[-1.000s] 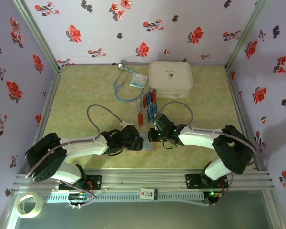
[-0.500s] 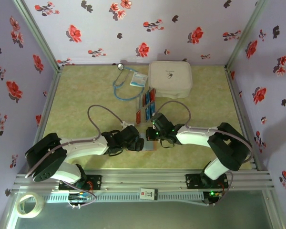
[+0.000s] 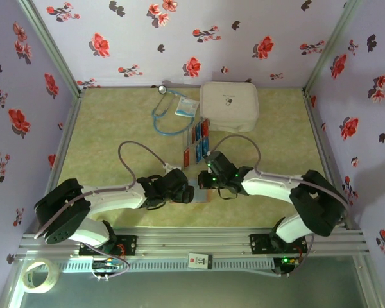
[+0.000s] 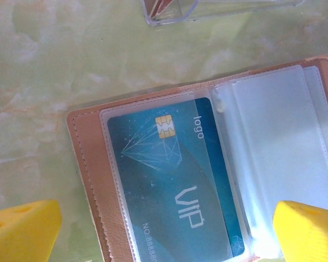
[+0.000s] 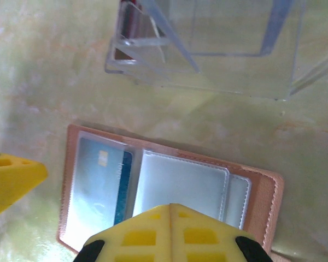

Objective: Put the credit cards into the card holder

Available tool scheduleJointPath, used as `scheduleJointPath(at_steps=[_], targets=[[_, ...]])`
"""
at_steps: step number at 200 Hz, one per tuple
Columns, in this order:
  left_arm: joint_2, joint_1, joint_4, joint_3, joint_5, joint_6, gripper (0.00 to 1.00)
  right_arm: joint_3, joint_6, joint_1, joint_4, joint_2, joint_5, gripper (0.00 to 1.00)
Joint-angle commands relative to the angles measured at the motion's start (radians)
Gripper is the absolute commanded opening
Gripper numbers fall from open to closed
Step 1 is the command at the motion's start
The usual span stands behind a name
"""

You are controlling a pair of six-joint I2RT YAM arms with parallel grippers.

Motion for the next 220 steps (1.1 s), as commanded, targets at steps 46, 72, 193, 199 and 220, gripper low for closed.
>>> scheduleJointPath(at_steps=[46, 72, 193, 199, 220], targets=[[0.010, -0.016, 0.004, 0.028, -0.004, -0.015, 1.00, -0.044, 0.014, 0.011, -0.009, -0.020, 0.021, 0.00], [0.012, -0.018, 0.003, 0.033, -0.004, -0.011, 1.00, -0.051, 0.020, 0.022, 0.015, 0.013, 0.019, 0.00], [0.037, -0.029, 0.016, 0.035, -0.004, 0.009, 1.00, -0.033, 0.043, 0.049, 0.067, 0.096, 0.007, 0.00], [0.038, -0.031, 0.018, 0.036, -0.003, 0.010, 1.00, -0.032, 0.042, 0.050, 0.068, 0.099, 0.007, 0.00], [0.043, -0.032, 0.023, 0.034, -0.004, 0.012, 1.00, -0.033, 0.044, 0.050, 0.067, 0.099, 0.007, 0.00]])
